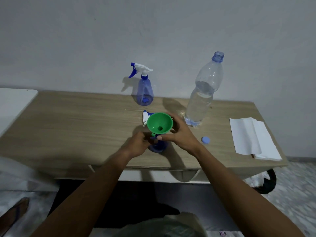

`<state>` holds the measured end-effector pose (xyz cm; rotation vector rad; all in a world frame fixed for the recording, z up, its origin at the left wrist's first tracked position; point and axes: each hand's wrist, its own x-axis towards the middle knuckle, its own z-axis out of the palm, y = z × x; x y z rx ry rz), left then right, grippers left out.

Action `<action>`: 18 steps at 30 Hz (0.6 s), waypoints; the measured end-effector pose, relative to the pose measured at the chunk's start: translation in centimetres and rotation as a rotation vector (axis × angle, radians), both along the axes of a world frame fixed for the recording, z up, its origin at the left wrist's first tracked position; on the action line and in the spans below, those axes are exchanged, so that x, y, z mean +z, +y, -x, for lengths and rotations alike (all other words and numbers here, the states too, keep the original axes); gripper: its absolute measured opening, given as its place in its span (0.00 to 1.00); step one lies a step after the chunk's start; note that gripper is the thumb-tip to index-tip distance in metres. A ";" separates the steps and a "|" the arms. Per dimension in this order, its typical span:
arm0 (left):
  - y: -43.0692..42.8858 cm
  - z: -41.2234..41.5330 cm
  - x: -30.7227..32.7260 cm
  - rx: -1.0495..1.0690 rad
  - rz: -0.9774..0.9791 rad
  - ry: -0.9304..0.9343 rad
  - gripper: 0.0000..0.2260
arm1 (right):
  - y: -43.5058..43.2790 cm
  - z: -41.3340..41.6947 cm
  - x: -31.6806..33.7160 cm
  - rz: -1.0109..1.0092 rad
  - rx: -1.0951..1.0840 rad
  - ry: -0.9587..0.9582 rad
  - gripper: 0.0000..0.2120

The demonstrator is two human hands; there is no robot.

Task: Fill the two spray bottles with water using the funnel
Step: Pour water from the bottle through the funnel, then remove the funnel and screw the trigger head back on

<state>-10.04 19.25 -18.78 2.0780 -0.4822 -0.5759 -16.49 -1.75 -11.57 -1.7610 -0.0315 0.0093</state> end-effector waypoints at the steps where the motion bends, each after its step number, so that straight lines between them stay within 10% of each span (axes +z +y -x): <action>1: 0.0 0.4 0.7 -0.004 -0.014 -0.016 0.11 | 0.1 -0.1 0.0 -0.003 -0.001 0.003 0.39; 14: -0.2 1.9 2.1 0.066 0.005 -0.034 0.12 | -1.2 -0.2 4.7 -0.162 -0.148 -0.001 0.28; 18: -0.3 2.3 2.1 0.152 -0.023 -0.077 0.16 | -3.4 -0.3 3.0 0.153 -0.259 -0.001 0.33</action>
